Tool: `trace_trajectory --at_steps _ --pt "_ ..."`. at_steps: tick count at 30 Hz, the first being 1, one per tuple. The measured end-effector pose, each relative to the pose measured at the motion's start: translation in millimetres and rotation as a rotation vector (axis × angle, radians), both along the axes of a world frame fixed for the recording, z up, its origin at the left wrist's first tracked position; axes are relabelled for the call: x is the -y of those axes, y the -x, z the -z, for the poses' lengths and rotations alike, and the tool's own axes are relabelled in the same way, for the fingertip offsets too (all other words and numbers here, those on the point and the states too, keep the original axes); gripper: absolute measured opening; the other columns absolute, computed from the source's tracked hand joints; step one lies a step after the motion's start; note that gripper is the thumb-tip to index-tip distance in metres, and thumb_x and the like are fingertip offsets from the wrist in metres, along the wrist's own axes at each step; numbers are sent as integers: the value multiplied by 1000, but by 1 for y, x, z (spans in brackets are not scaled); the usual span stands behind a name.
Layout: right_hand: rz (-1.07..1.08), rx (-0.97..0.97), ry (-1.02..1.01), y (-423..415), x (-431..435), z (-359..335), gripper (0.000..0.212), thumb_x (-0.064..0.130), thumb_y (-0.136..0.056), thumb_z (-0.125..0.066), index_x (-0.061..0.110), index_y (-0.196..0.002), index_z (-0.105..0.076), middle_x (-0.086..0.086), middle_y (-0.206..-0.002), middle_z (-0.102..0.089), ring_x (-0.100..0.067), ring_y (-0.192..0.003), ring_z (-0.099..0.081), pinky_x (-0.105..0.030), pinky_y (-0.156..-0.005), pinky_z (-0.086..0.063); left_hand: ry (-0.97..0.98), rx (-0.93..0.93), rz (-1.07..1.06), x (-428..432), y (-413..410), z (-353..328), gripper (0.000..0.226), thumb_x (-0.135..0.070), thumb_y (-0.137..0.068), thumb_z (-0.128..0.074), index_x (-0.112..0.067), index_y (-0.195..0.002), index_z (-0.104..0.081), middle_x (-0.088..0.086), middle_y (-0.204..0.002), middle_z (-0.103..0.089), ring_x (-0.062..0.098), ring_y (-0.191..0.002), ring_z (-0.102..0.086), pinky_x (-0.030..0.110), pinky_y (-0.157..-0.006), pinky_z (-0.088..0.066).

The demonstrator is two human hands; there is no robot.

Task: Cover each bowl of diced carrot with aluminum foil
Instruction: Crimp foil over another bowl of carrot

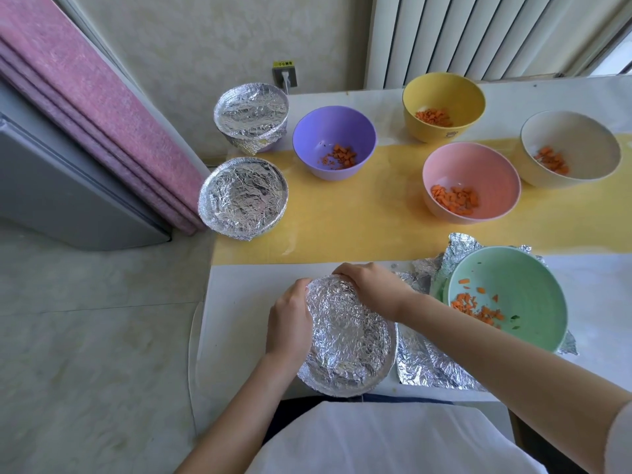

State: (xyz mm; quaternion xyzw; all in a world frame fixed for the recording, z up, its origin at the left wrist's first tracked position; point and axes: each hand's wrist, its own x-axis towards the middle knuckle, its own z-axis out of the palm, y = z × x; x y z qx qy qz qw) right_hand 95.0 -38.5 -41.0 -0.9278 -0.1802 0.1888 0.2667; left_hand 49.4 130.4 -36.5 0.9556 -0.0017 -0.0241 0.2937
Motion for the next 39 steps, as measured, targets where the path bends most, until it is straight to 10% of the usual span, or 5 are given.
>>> trace_trajectory --at_steps 11,16,23,27,39 --pt "59 -115 -129 -5 -12 -16 35 27 -100 -39 12 -129 -53 -6 -125 -61 -23 -112 -58 -32 -94 -43 -71 -105 -134 -24 13 -8 14 -15 -94 -44 -13 -102 -55 6 -83 -63 33 -78 -59 33 -59 -34" --pt "47 -127 -55 -4 -15 -7 33 16 -101 -38 16 -132 -50 -8 -127 -60 -27 -112 -57 -37 -93 -44 168 -119 -67 -17 3 -4 30 -18 -97 -46 -10 -125 -55 3 -122 -61 19 -112 -56 26 -92 -42" --pt "32 -84 47 -5 -17 -7 50 -14 -84 -35 11 -125 -52 -12 -109 -64 -28 -92 -61 -31 -70 -45 220 -70 -171 -7 -2 -3 28 -2 -96 -44 -9 -113 -64 0 -80 -62 14 -73 -55 14 -62 -33" --pt "-45 5 113 -3 -27 -11 47 -12 -87 -36 7 -129 -49 -9 -127 -56 -28 -125 -47 -35 -101 -42 197 -61 -157 -4 -2 -1 29 -1 -95 -43 -10 -112 -64 1 -77 -61 14 -70 -53 15 -61 -33" --pt "-110 62 234 2 -25 -17 47 -9 -83 -38 10 -125 -48 -9 -112 -62 -28 -91 -60 -30 -62 -34 265 -49 -128 2 7 5 24 -9 -95 -48 -8 -114 -63 7 -91 -69 18 -77 -60 19 -68 -40"
